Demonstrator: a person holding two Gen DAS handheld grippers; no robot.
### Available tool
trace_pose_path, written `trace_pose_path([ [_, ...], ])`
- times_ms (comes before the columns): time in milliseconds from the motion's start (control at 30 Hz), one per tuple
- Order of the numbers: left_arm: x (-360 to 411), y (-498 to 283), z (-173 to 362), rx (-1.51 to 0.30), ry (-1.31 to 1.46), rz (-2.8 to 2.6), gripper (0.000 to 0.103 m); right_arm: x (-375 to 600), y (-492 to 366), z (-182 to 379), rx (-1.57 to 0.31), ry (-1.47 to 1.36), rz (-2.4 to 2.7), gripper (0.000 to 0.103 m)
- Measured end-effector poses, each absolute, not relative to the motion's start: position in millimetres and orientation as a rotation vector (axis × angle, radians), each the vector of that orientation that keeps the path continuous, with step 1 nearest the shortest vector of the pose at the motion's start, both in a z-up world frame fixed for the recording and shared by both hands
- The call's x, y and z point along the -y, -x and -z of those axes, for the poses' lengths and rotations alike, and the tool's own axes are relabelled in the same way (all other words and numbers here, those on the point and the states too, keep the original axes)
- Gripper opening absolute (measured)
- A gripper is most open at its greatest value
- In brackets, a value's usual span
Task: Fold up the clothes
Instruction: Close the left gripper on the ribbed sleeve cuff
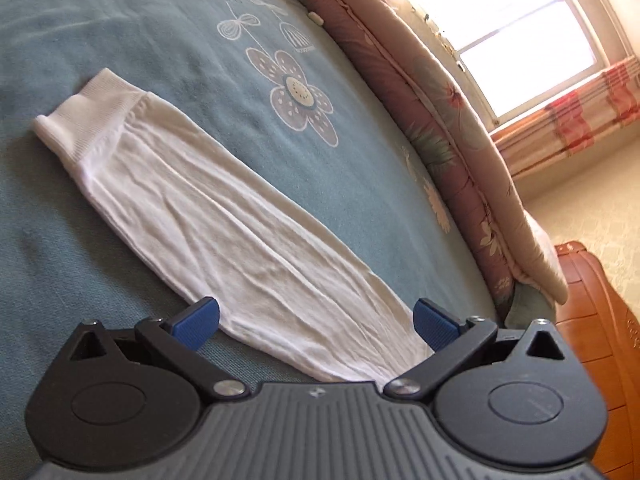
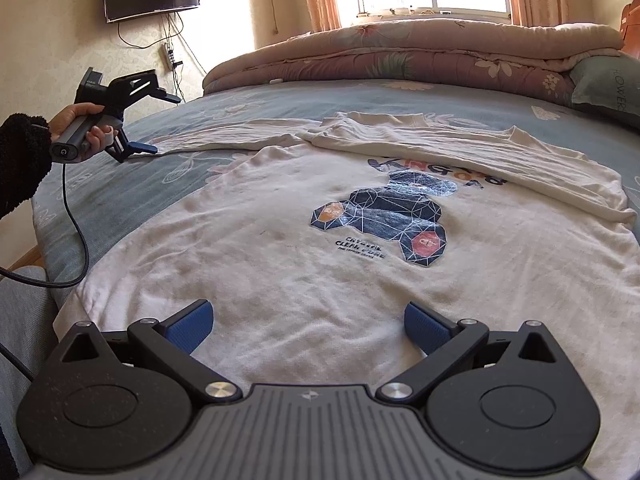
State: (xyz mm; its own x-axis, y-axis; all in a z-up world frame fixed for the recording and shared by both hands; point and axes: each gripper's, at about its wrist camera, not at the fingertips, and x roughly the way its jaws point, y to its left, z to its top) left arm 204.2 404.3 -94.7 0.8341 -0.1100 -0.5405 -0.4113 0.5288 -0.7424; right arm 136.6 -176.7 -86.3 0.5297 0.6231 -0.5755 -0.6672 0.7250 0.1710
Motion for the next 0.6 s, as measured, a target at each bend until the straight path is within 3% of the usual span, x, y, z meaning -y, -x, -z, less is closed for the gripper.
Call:
trace_pose_path([
  [267,-433.0,-179.9,123.6,-0.535,1.133,-0.210,0.102,181.7,-141.7,53.9,-0.667,-0.195,-0.739,0.103],
  [600,-444.9,-186.2,134.3,-0.442,1.151,-0.161,0.102,155.4,-138.1,42.9,-0.666,-0.169,-0.688,0.103],
])
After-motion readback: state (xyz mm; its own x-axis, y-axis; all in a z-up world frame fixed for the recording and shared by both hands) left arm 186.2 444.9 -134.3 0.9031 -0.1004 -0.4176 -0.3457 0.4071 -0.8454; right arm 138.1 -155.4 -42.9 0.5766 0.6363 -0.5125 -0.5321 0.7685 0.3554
